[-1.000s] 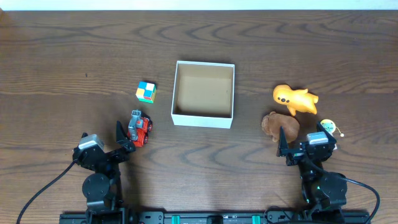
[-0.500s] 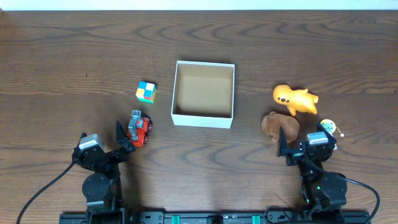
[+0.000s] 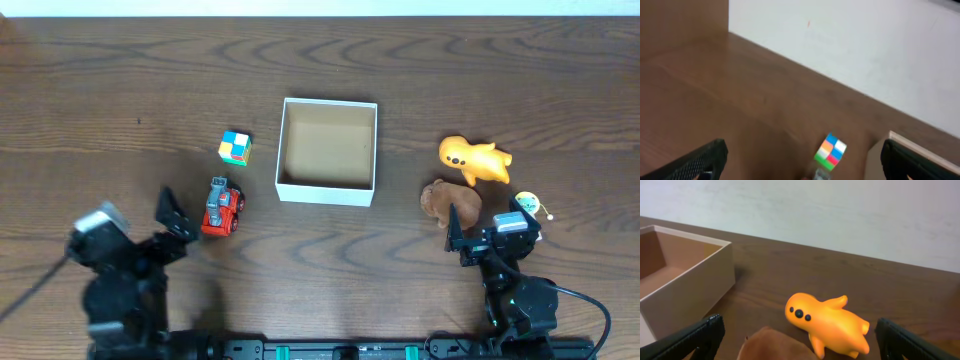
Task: Pack container
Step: 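Move the left gripper over the red toy truck and lower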
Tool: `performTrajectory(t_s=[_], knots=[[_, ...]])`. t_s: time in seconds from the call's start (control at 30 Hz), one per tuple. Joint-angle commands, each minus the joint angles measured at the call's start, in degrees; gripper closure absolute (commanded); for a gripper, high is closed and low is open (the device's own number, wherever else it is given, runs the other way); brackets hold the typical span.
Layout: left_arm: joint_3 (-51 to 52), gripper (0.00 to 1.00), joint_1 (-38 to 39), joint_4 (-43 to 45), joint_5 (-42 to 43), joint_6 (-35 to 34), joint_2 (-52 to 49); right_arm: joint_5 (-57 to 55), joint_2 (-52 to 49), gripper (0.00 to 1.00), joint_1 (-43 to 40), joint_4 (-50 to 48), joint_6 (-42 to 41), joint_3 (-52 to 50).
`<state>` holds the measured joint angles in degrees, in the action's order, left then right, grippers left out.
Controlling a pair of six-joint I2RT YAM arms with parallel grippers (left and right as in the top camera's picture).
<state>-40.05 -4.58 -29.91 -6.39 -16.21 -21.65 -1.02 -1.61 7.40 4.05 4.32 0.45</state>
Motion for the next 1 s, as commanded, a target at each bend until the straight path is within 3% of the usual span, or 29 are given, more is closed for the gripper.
performTrajectory(t_s=[0.0,0.23,0.43,0.6,0.97], knots=[[-12.1,0.02,0.3,-5.8,-0.4,2.9,-12.7,0.0,-0.1,0.01,-0.3,0.2,-0.9,-0.1],[-37.9,0.02,0.3,-25.6,3.1,14.2,-43.9,0.0,-0.1,0.01,-0.3,0.2,-0.9,-0.1],[-45.5,0.02,0.5,-26.2,9.9,20.6,-62.4,0.0,-0.1,0.01,-0.3,0.2,-0.9,-0.1],[-45.5,0.02,1.5,-26.4,17.6,25.2,-69.0,0.0,-0.1,0.01,-0.3,0.2,-0.9,-0.1],[-44.3,0.02,6.0,-27.6,16.8,25.1,-70.2,0.0,-0.1,0.01,-0.3,0.2,-0.9,-0.1]])
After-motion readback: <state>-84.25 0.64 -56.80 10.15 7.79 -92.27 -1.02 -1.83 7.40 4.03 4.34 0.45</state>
